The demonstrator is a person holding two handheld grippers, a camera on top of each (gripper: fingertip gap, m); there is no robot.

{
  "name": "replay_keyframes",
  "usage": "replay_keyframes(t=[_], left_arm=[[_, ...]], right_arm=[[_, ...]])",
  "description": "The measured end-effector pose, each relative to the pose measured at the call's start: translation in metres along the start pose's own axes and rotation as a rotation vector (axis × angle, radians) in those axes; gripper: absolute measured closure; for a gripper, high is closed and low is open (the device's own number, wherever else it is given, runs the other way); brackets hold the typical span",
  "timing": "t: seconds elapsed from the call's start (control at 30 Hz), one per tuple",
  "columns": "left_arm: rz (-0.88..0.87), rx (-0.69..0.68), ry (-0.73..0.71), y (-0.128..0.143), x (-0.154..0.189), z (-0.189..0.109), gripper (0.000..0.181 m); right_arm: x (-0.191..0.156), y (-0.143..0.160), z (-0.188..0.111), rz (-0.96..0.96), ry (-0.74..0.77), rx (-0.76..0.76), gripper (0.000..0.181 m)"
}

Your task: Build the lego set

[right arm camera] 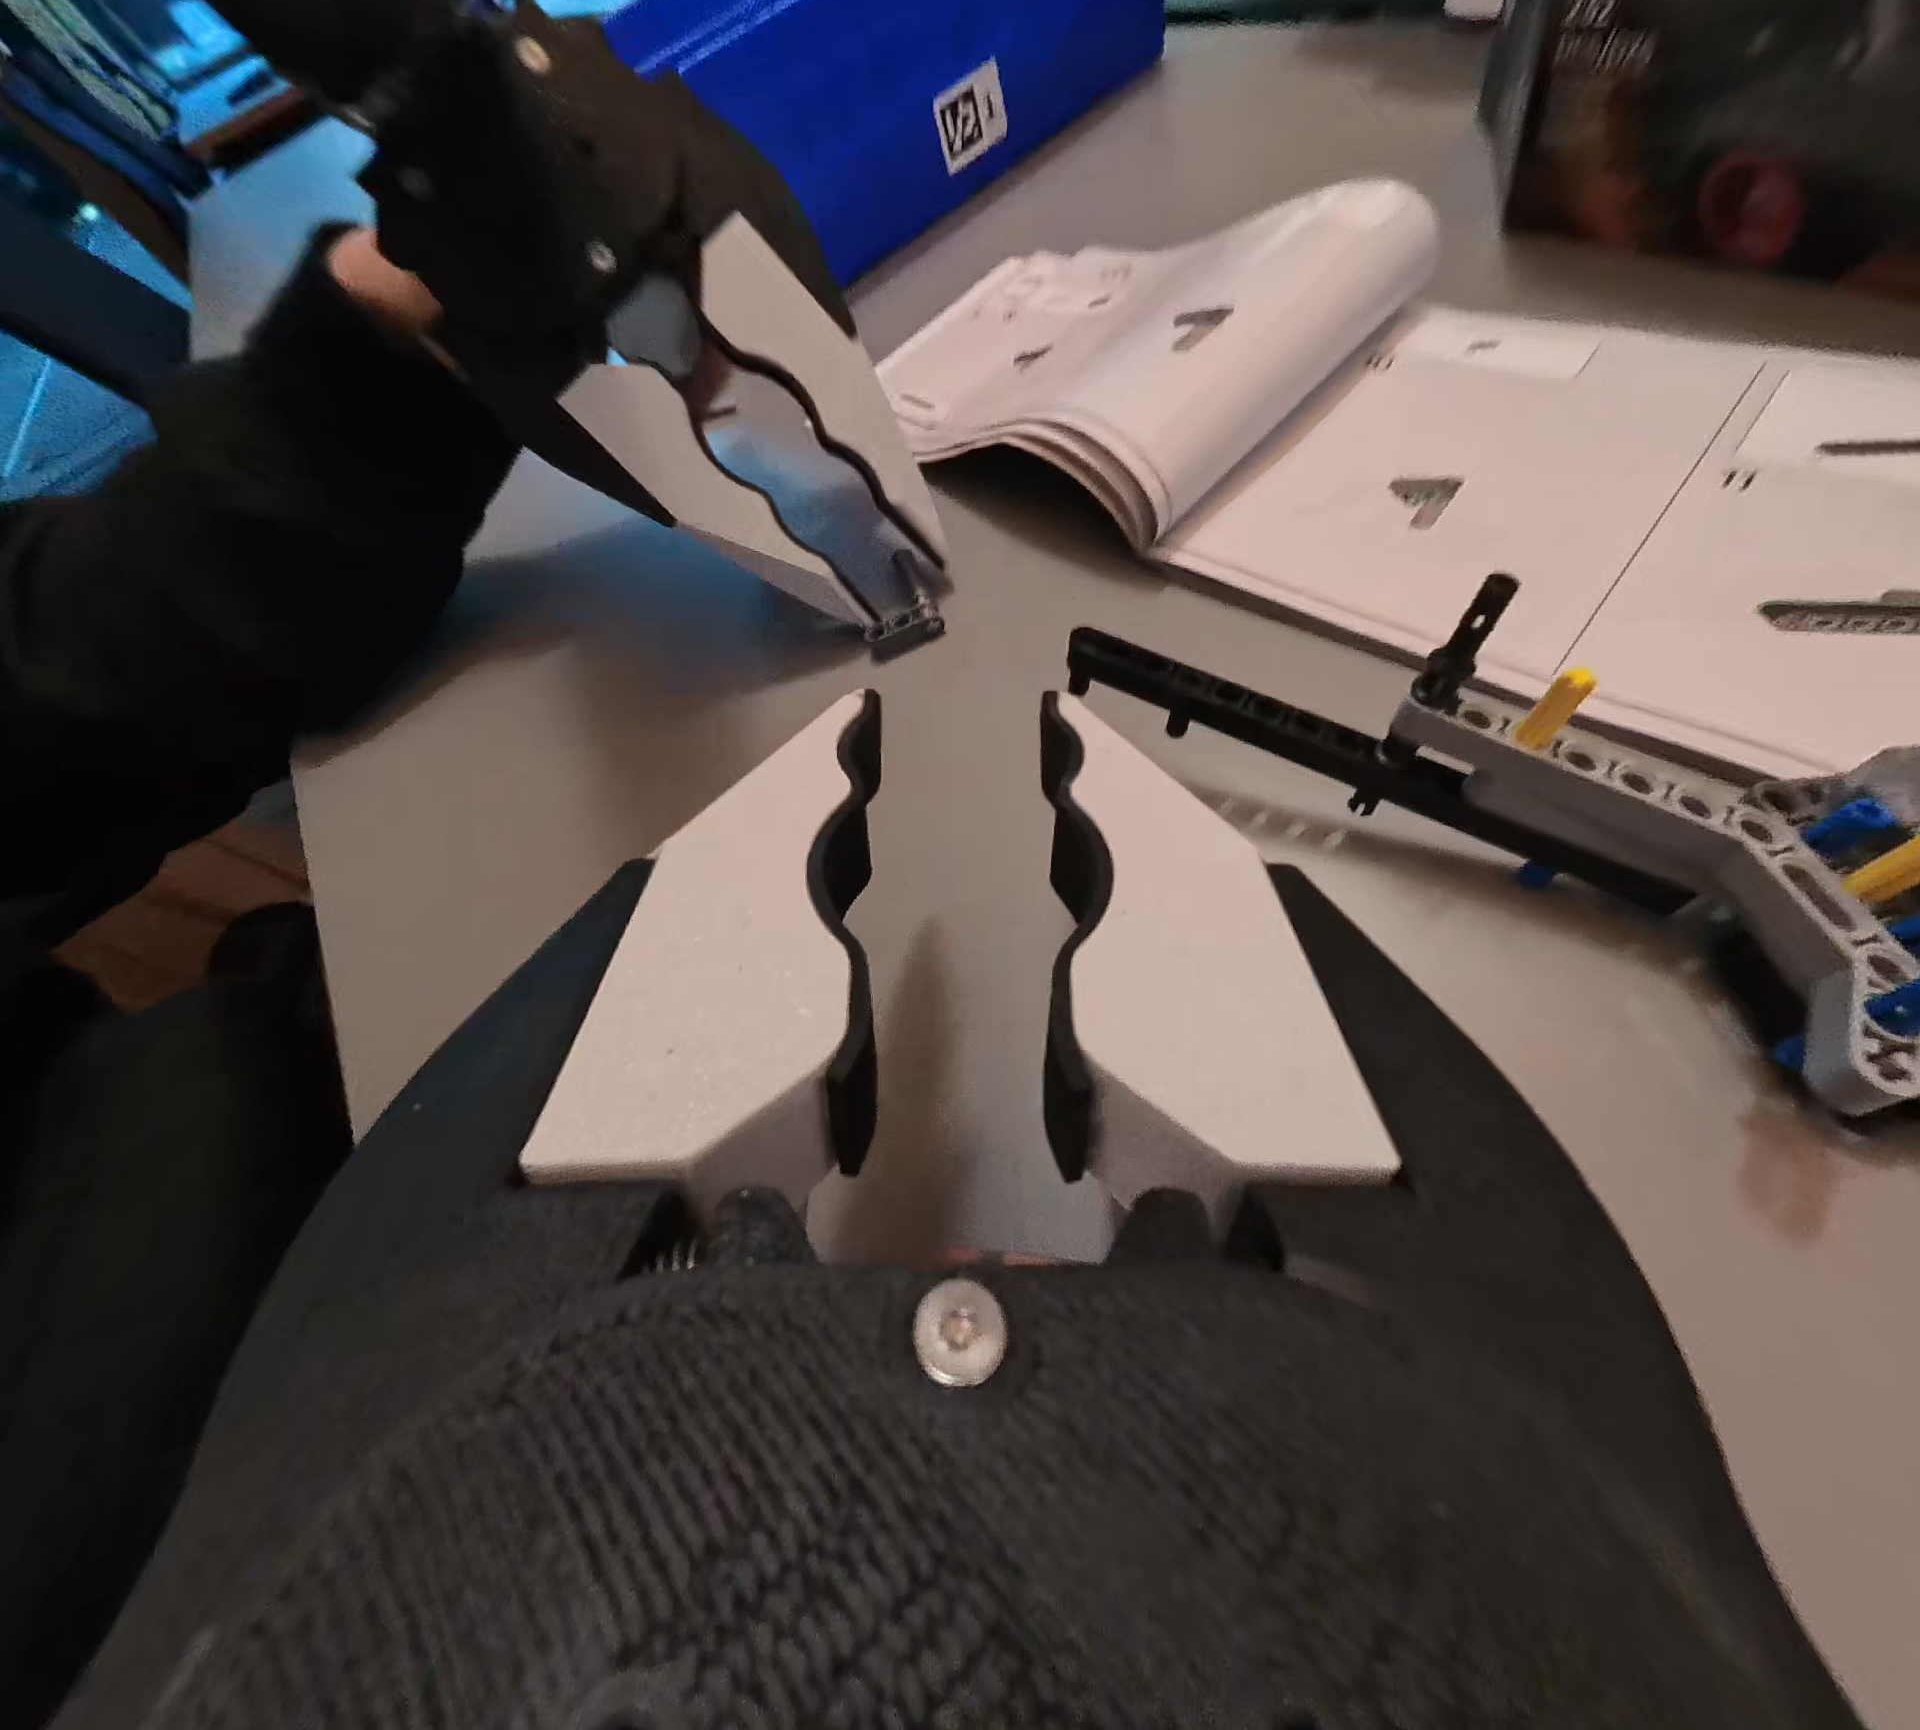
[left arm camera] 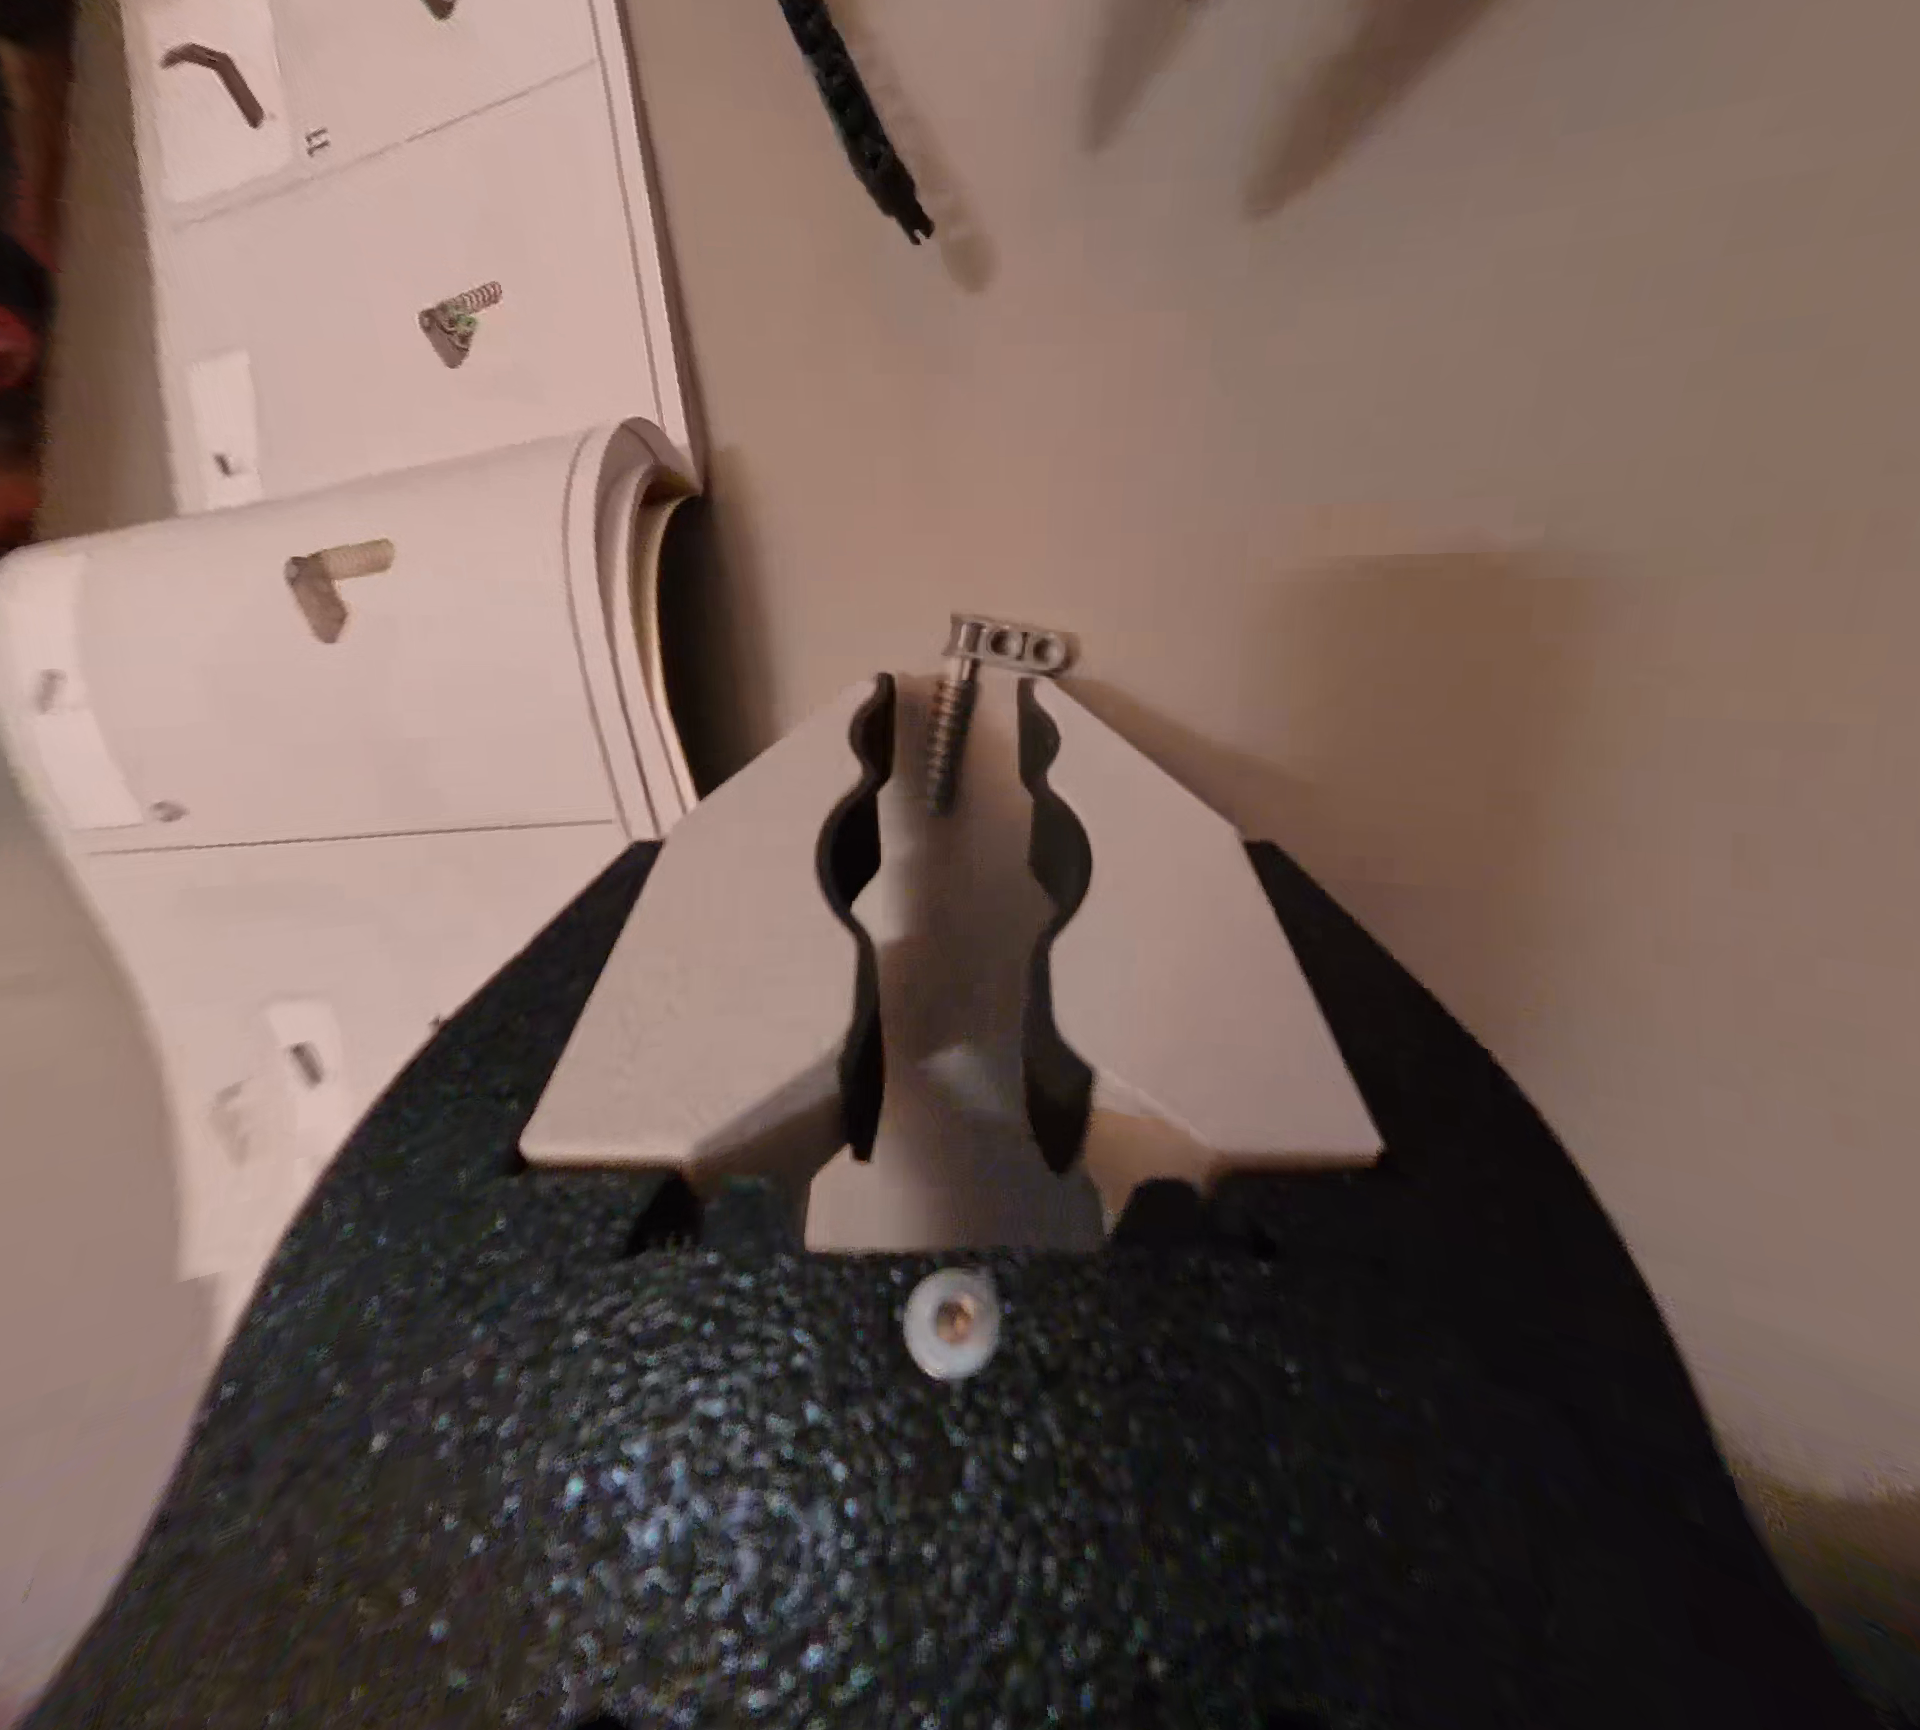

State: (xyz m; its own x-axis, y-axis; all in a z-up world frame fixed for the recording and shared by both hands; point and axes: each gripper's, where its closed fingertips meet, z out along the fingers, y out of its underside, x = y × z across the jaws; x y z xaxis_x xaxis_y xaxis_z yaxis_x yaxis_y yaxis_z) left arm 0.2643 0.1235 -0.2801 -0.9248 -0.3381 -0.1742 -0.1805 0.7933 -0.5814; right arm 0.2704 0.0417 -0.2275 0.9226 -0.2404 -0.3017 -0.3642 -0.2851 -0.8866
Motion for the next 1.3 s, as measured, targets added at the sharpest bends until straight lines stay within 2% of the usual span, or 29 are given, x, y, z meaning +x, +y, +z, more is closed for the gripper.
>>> replay_keyframes(t=[0.1,0.2,0.3,0.37,0.43,0.53,0.6,0.73,0.8,0.9,1.0,1.07,1.13,1.2,1.27,1.3], left_arm=[[-0.138,0.111,0.133,-0.006,0.001,0.007,0.177],[-0.188,0.184,0.193,-0.009,-0.001,0.009,0.176],[-0.097,0.165,0.138,-0.006,-0.001,0.007,0.176],[-0.066,0.141,0.101,-0.007,0.0,0.008,0.175],[-0.093,0.122,0.106,-0.008,0.004,0.007,0.157],[-0.089,0.024,0.069,0.006,0.008,-0.004,0.159],[-0.106,-0.009,0.03,0.011,0.005,-0.007,0.173],[-0.207,0.127,0.069,-0.006,0.016,0.004,0.176],[-0.207,0.138,0.034,-0.008,0.019,0.004,0.176],[-0.173,0.087,-0.036,-0.008,0.029,-0.001,0.176],[-0.156,-0.004,-0.065,-0.019,0.043,-0.015,0.176],[-0.165,-0.118,-0.065,-0.022,0.052,-0.027,0.176],[-0.226,-0.173,-0.058,-0.031,0.057,-0.035,0.176],[-0.311,-0.208,-0.022,-0.04,0.064,-0.038,0.176],[-0.381,-0.251,-0.042,-0.04,0.06,-0.039,0.176],[-0.416,-0.261,-0.033,-0.04,0.06,-0.038,0.175]], right_arm=[[0.004,-0.001,0.001,-0.003,0.033,0.004,0.153],[0.006,0.002,0.009,-0.053,0.055,-0.038,0.153],[-0.008,0.023,0.023,-0.101,-0.034,-0.194,0.148],[-0.017,0.03,0.026,-0.167,-0.059,-0.24,0.149],[-0.02,0.033,0.027,-0.259,-0.019,-0.25,0.146],[-0.021,0.043,0.034,-0.388,0.024,-0.313,0.141],[-0.025,0.048,0.04,-0.443,0.016,-0.345,0.14],[-0.026,0.033,0.044,-0.472,0.078,-0.258,0.138],[-0.028,0.034,0.043,-0.527,0.077,-0.252,0.14],[-0.03,0.034,0.043,-0.695,0.089,-0.227,0.146],[-0.042,0.038,0.044,-0.734,0.051,-0.228,0.153],[-0.048,0.033,0.044,-0.764,0.056,-0.175,0.135],[-0.051,0.031,0.045,-0.83,0.067,-0.163,0.135],[-0.057,0.029,0.045,-0.93,0.073,-0.13,0.144],[-0.056,0.015,0.041,-1.011,0.158,-0.052,0.163],[-0.056,0.013,0.04,-1.038,0.169,-0.039,0.167]])
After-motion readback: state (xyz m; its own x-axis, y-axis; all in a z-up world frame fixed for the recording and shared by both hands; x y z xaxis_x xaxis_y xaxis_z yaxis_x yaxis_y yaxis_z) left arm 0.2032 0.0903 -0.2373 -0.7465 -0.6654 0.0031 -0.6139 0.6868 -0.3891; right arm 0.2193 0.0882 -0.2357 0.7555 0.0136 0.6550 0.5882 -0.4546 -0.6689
